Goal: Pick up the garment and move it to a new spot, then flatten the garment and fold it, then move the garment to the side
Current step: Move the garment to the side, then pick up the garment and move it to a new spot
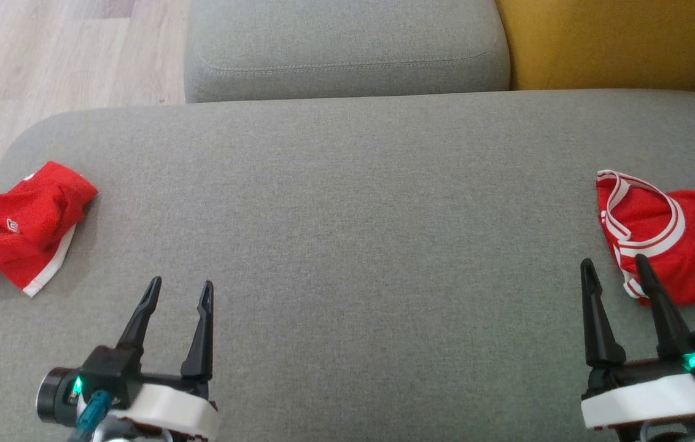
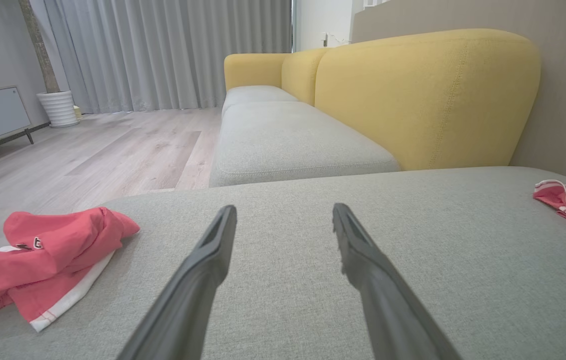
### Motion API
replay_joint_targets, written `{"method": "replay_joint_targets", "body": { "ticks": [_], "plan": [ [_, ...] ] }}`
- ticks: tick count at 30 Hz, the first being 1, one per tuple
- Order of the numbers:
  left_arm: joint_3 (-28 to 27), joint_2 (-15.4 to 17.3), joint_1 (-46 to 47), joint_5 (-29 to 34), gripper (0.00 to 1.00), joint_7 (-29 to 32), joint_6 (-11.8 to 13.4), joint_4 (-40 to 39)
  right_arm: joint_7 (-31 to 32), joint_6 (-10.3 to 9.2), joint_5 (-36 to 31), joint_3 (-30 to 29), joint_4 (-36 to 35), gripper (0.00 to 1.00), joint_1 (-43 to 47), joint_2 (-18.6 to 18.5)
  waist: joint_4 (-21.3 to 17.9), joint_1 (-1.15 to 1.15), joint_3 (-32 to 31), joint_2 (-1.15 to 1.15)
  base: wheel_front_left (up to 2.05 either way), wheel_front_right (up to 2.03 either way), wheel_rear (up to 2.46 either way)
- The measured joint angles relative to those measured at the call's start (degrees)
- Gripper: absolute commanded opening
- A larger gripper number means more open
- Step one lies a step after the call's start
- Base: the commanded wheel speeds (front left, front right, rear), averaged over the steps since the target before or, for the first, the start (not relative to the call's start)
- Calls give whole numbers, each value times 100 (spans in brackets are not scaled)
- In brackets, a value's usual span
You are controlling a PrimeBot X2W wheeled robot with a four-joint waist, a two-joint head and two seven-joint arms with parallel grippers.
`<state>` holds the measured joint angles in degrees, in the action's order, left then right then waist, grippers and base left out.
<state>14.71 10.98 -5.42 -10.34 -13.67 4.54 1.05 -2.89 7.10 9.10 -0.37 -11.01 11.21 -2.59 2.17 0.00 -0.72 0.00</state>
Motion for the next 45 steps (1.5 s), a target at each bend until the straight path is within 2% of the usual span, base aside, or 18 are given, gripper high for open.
{"method": "replay_joint_targets", "body": {
  "ticks": [24,30,37,45],
  "plan": [
    [123,48,-3,0,100,48,101,-51,90,0,151,-48,29,100,7,2,-3,0,9,0,0,0,0],
    [153,48,12,-1,100,48,121,-84,124,0,151,-120,67,100,32,3,105,0,3,0,0,0,0],
    [215,41,226,-1,100,46,152,-135,268,0,100,-156,69,100,161,8,627,0,42,0,0,0,0],
    [153,37,280,-57,100,-5,210,-135,341,0,85,-82,68,100,189,13,1509,0,87,0,0,0,0]
  ]
}}
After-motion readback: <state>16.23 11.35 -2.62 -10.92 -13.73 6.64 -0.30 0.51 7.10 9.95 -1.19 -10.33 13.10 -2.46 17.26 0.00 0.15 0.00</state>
